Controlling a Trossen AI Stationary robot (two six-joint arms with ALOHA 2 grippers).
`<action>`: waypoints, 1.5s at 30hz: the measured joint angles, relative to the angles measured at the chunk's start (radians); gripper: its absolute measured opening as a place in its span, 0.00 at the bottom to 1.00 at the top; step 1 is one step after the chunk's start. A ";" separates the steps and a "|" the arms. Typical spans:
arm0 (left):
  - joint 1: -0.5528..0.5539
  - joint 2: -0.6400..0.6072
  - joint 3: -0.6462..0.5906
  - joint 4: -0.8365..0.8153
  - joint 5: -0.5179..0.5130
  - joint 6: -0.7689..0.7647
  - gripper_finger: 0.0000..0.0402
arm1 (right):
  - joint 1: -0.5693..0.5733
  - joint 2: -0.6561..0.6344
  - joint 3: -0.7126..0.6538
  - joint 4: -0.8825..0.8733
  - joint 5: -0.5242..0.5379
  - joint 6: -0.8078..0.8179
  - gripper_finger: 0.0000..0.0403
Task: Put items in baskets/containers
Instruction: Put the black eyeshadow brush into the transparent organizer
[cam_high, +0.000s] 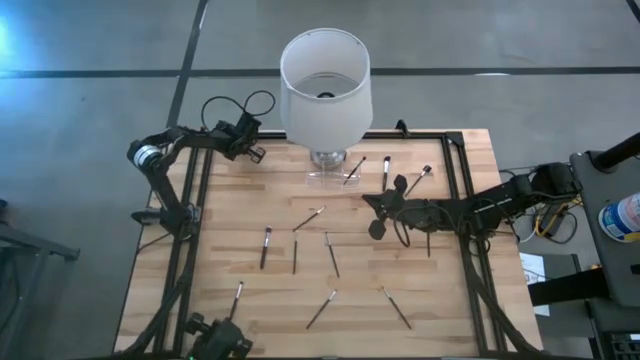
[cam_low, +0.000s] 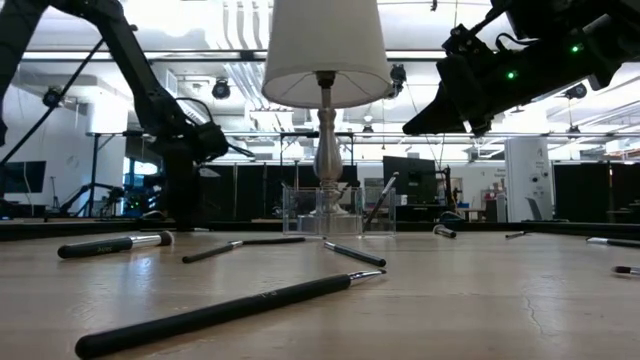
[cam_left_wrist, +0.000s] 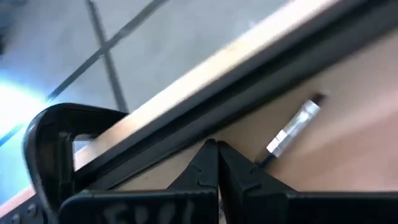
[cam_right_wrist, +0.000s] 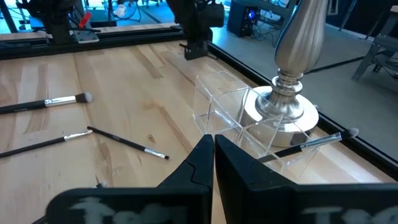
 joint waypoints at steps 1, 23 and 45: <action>-0.002 -0.010 -0.010 -0.006 0.005 0.021 0.00 | 0.000 0.000 0.000 0.000 0.000 0.000 0.02; -0.145 -0.160 -0.142 -0.068 0.156 0.138 0.00 | 0.000 0.000 0.000 0.002 -0.005 0.003 0.02; -0.485 -0.311 -0.127 -0.441 0.130 0.029 0.00 | 0.000 0.000 0.000 0.002 -0.007 0.008 0.02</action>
